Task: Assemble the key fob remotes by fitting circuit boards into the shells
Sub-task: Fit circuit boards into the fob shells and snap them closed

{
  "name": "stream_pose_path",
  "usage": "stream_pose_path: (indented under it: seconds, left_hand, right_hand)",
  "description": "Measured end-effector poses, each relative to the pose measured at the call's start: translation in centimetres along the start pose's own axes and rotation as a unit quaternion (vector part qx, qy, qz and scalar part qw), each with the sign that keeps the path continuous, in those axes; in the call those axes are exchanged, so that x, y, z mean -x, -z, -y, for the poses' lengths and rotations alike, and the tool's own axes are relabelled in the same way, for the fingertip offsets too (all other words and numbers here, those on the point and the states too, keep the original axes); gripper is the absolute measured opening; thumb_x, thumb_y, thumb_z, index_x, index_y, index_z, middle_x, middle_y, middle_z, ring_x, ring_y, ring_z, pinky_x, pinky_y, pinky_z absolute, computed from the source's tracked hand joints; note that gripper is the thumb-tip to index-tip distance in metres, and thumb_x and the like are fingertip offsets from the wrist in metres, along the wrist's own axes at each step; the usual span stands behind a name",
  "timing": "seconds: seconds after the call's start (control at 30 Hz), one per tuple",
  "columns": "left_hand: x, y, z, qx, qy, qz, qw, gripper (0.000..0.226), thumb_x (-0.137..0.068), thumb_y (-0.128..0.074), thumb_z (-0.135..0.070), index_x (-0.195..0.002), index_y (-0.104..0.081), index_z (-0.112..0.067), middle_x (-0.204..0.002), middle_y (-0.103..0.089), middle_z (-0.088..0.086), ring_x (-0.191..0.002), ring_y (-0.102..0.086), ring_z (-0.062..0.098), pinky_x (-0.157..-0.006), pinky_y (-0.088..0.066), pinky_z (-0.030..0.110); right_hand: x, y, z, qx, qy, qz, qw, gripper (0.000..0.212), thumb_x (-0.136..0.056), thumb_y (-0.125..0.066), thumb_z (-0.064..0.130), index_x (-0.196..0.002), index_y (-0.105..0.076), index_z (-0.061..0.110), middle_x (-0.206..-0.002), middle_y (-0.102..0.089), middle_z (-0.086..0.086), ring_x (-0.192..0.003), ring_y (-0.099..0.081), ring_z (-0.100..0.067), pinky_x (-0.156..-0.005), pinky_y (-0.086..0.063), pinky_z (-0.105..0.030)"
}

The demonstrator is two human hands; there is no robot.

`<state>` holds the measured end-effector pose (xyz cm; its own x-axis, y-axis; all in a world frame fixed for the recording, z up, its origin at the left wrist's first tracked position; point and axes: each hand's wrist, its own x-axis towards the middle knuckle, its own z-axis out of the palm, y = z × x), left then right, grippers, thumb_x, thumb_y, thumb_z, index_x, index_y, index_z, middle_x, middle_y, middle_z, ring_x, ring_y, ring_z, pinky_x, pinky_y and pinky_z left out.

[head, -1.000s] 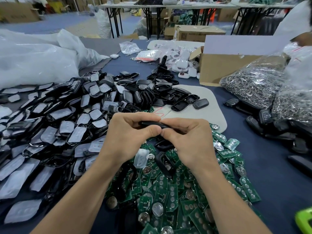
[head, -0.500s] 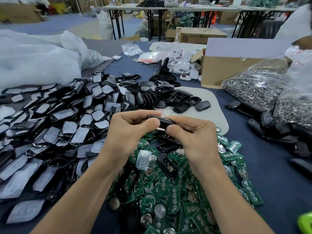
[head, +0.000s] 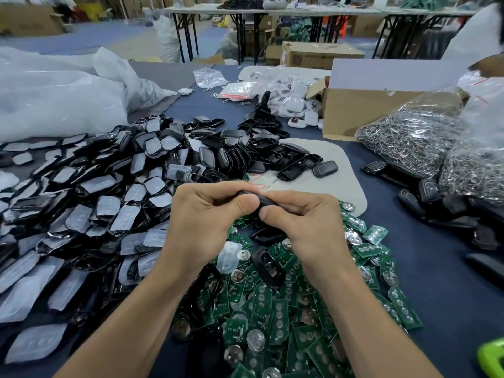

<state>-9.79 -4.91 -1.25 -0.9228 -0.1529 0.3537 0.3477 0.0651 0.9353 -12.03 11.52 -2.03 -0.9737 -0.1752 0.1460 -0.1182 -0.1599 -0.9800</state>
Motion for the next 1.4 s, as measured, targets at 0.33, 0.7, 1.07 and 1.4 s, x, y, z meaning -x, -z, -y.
stream_pose_path:
  seconds: [0.33, 0.7, 1.07, 1.4]
  left_hand:
    - [-0.8, 1.2, 0.5, 0.084, 0.115, 0.103, 0.984, 0.038, -0.079, -0.066, -0.002, -0.109, -0.083, -0.017, -0.102, -0.080, 0.015, -0.093, -0.075, 0.023, -0.086, -0.058, 0.027]
    - [-0.7, 0.4, 0.8, 0.083, 0.116, 0.092, 0.986, 0.027, -0.091, -0.074, -0.021, -0.117, -0.080, -0.016, -0.113, -0.080, 0.009, -0.110, -0.075, 0.026, -0.091, -0.059, 0.030]
    - [0.6, -0.4, 0.9, -0.200, -0.042, 0.000, 0.979, 0.032, -0.088, -0.082, -0.008, -0.114, -0.082, -0.028, -0.113, -0.078, -0.018, -0.111, -0.070, 0.002, -0.100, -0.056, 0.032]
    - [1.2, -1.5, 0.4, -0.140, -0.030, -0.015, 0.990, 0.039, -0.084, -0.073, -0.020, -0.096, -0.078, -0.057, -0.093, -0.079, -0.025, -0.093, -0.076, 0.002, -0.084, -0.062, 0.026]
  right_hand:
    - [0.1, -0.6, 0.5, -0.170, -0.163, 0.005, 0.972, 0.009, -0.083, -0.075, 0.009, -0.084, -0.084, 0.008, -0.094, -0.079, -0.018, -0.078, -0.076, -0.023, -0.068, -0.062, -0.026]
    - [0.1, -0.2, -0.2, 0.041, -0.041, 0.038, 0.998, 0.005, -0.079, -0.082, 0.016, -0.079, -0.084, 0.021, -0.066, -0.073, -0.003, -0.061, -0.061, -0.011, -0.060, -0.052, -0.026]
    - [-0.3, 0.8, 0.0, 0.094, 0.053, -0.050, 0.993, 0.024, -0.073, -0.081, 0.016, -0.090, -0.084, 0.032, -0.078, -0.079, -0.001, -0.072, -0.076, -0.025, -0.066, -0.064, -0.039]
    - [0.1, 0.3, 0.1, 0.024, 0.025, -0.039, 0.999, 0.015, -0.071, -0.082, 0.006, -0.078, -0.084, 0.020, -0.077, -0.080, -0.008, -0.071, -0.078, -0.027, -0.067, -0.064, -0.039]
